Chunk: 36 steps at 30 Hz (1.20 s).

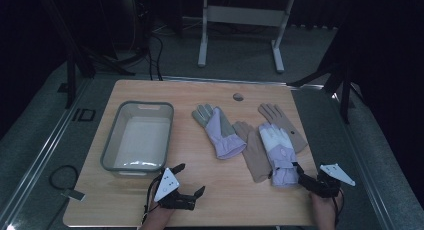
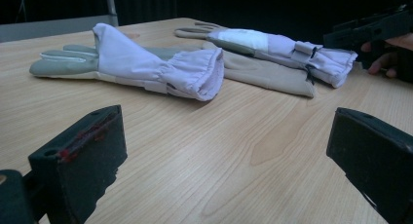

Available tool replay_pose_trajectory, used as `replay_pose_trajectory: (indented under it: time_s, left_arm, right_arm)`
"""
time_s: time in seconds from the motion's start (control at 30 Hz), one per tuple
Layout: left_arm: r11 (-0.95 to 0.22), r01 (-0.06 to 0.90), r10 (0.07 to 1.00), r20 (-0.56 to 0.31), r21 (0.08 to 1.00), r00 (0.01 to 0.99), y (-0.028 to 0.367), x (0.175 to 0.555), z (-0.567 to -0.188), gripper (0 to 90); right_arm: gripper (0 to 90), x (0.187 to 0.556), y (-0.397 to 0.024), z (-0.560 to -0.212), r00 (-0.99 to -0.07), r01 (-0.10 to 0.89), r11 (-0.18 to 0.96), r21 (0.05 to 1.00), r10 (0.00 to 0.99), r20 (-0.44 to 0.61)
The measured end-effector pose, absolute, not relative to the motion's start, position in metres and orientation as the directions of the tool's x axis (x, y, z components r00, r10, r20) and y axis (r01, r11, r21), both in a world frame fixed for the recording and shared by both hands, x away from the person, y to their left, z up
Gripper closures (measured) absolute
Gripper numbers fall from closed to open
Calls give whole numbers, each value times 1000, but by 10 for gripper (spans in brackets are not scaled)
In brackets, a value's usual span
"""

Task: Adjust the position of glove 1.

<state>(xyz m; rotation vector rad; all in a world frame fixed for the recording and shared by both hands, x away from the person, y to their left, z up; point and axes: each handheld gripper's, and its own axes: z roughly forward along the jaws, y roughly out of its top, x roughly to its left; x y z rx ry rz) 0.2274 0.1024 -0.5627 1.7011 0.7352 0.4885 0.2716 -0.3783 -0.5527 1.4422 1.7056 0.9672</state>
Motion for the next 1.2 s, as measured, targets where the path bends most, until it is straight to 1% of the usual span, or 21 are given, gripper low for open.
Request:
replay_pose_trajectory:
  time_s: [0.1,0.23,0.33,0.47,0.57,0.6,0.67,0.7,0.8,0.83,1.03,1.2]
  left_arm:
    - [-138,220,694,-64,966,717,103,228,-563,9]
    - [-134,221,691,-69,966,719,103,228,-563,10]
    - [-140,221,689,-65,965,722,103,228,-563,10]
    - [-139,221,688,-67,965,722,103,228,-563,10]
    - [-143,222,687,-65,965,724,103,228,-563,10]
    - [-145,221,685,-63,964,726,103,228,-563,10]
    - [-145,220,684,-63,965,727,103,228,-563,10]
    - [-145,220,684,-63,965,727,103,228,-563,10]
    - [-142,222,684,-67,965,727,103,228,-563,10]
    - [-142,223,683,-67,964,727,103,228,-563,10]
    - [-141,223,682,-69,964,728,103,229,-563,10]
    - [-139,223,680,-71,965,730,103,229,-563,10]
  right_arm:
    - [125,272,-380,-551,-148,488,96,868,989,-26]
    - [118,274,-383,-543,-163,544,80,835,987,12]
    - [116,276,-383,-539,-171,549,86,831,985,12]
    - [111,280,-382,-526,-202,556,69,829,978,54]
    - [116,282,-378,-516,-224,549,77,833,973,58]
    - [137,284,-378,-513,-243,560,67,826,966,86]
    - [134,290,-378,-507,-297,599,55,799,942,157]
    - [135,293,-376,-503,-308,601,52,797,936,171]
    - [125,299,-367,-493,-298,584,80,807,947,121]
    - [111,302,-364,-490,-311,584,85,807,942,126]
    - [113,317,-343,-475,-362,573,146,807,928,90]
    - [200,332,-320,-464,-431,547,223,807,901,43]
